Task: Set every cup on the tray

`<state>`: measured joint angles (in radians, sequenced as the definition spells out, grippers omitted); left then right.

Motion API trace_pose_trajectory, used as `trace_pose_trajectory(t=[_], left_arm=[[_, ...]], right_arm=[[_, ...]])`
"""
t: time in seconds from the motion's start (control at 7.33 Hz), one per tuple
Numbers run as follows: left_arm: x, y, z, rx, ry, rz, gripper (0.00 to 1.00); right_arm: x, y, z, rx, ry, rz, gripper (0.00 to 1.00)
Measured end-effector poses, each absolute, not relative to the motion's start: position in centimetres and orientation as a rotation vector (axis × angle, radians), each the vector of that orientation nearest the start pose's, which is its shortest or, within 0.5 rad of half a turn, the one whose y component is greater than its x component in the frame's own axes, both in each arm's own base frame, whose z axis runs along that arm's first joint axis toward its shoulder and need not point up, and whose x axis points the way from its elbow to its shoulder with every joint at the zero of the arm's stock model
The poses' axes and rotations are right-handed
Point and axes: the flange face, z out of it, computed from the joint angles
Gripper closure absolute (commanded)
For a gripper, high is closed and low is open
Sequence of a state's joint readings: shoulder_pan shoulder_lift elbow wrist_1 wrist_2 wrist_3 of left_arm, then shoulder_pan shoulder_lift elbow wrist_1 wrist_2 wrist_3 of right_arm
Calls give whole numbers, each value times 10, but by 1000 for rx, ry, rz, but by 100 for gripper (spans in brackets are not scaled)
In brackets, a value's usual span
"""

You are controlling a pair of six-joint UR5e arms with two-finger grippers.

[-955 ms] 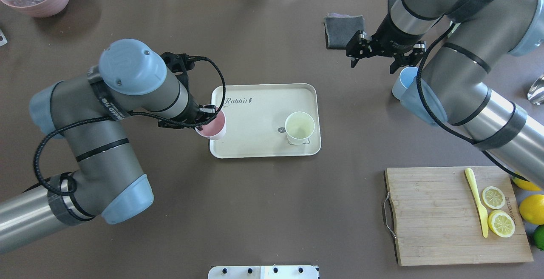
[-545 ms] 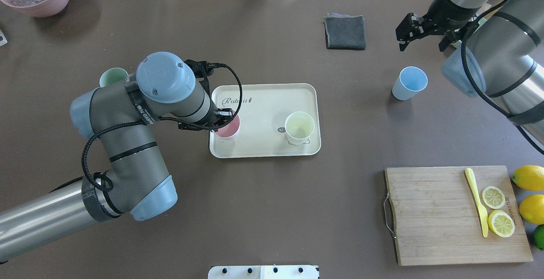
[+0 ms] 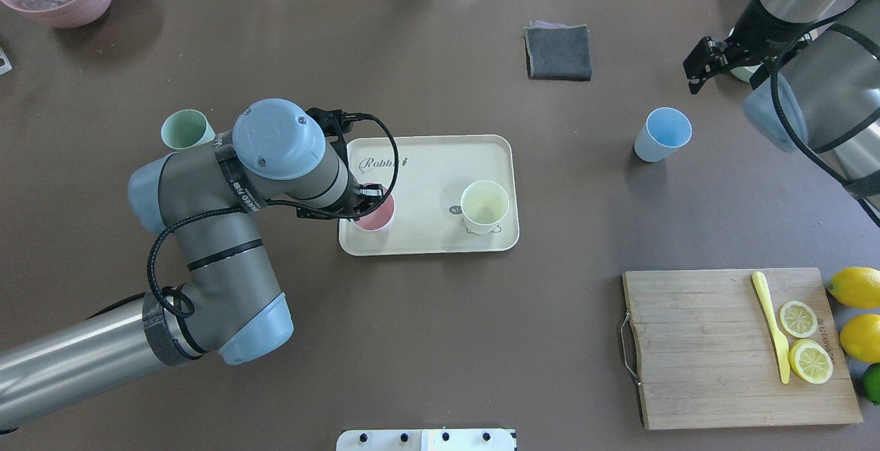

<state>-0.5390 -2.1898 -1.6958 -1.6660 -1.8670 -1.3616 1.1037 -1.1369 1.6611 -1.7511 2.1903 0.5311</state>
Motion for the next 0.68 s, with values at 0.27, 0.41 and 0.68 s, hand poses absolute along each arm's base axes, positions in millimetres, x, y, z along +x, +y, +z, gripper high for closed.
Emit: trace_pose_trajectory(t=[0.27, 0.41, 0.68], left_arm=[[526, -431, 235, 42, 875, -178, 100], [527, -429, 236, 41, 875, -176, 100], [526, -428, 236, 41, 875, -175, 4]], right_arm=[[-224, -608, 421, -1, -696, -51, 0], [-229, -609, 429, -5, -697, -54, 0], [-248, -609, 439, 2, -711, -66, 0]])
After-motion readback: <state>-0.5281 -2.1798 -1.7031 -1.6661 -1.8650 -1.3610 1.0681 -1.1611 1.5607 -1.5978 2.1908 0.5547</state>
